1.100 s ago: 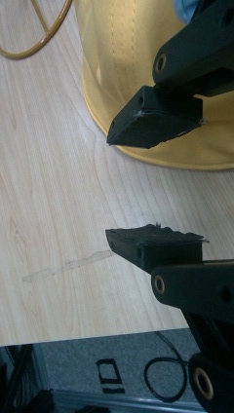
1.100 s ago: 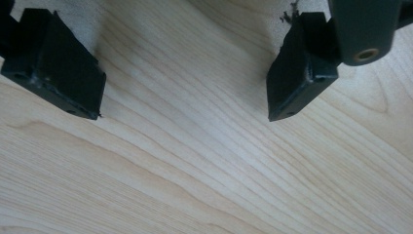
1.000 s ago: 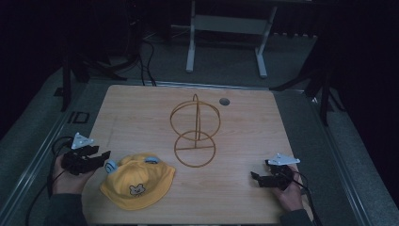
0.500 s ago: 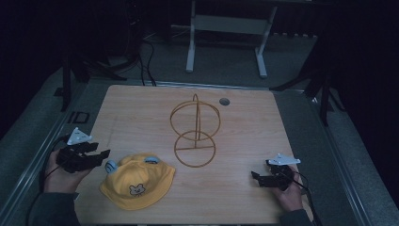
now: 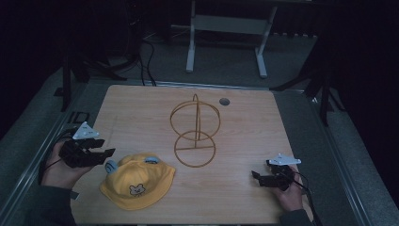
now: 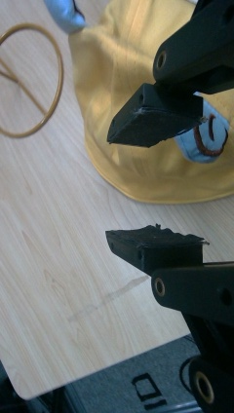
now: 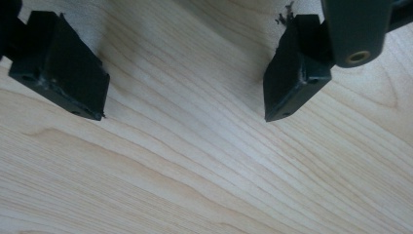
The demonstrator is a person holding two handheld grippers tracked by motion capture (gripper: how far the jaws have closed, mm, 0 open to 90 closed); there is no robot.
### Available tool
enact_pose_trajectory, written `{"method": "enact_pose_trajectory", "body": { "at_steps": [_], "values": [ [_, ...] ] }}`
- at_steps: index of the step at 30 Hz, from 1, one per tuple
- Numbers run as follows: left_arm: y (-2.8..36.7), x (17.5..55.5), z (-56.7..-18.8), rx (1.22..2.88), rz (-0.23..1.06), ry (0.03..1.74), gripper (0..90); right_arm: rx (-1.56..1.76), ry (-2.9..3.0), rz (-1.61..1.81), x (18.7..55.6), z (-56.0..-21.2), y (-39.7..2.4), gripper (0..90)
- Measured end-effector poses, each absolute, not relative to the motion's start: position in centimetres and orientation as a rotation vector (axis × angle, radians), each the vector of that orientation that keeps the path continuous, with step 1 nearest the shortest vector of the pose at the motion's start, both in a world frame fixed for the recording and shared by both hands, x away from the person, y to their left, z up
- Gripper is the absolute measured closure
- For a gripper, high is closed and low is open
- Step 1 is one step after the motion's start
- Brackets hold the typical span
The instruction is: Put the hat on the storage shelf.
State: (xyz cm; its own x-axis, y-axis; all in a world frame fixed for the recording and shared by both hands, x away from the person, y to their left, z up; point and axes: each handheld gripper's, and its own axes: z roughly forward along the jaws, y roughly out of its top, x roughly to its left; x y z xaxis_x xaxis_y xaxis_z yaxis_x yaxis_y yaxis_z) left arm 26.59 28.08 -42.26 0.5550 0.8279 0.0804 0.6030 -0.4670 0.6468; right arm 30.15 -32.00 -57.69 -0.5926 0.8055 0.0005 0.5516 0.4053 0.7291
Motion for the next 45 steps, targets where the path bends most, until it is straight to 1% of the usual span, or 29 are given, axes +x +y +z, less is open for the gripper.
{"method": "enact_pose_trajectory", "body": {
  "at_steps": [5, 13, 25, 45],
  "values": [
    [27.4, 26.8, -41.5, 2.273, 0.499, 1.079, 49.5, 1.175, 2.311, 1.003, 30.1, -57.7, -32.0, 18.1],
    [27.0, 27.1, -40.9, 2.294, 0.467, 1.044, 49.7, 1.176, 2.309, 1.005, 30.1, -57.7, -32.0, 18.1],
    [25.8, 27.1, -40.6, 2.378, 0.43, 0.984, 49.8, 1.176, 2.309, 1.004, 30.1, -57.7, -32.0, 18.1],
    [24.3, 27.3, -40.3, 2.422, 0.38, 0.911, 48.5, 1.177, 2.309, 1.004, 30.1, -57.7, -32.0, 18.1]
  ]
}}
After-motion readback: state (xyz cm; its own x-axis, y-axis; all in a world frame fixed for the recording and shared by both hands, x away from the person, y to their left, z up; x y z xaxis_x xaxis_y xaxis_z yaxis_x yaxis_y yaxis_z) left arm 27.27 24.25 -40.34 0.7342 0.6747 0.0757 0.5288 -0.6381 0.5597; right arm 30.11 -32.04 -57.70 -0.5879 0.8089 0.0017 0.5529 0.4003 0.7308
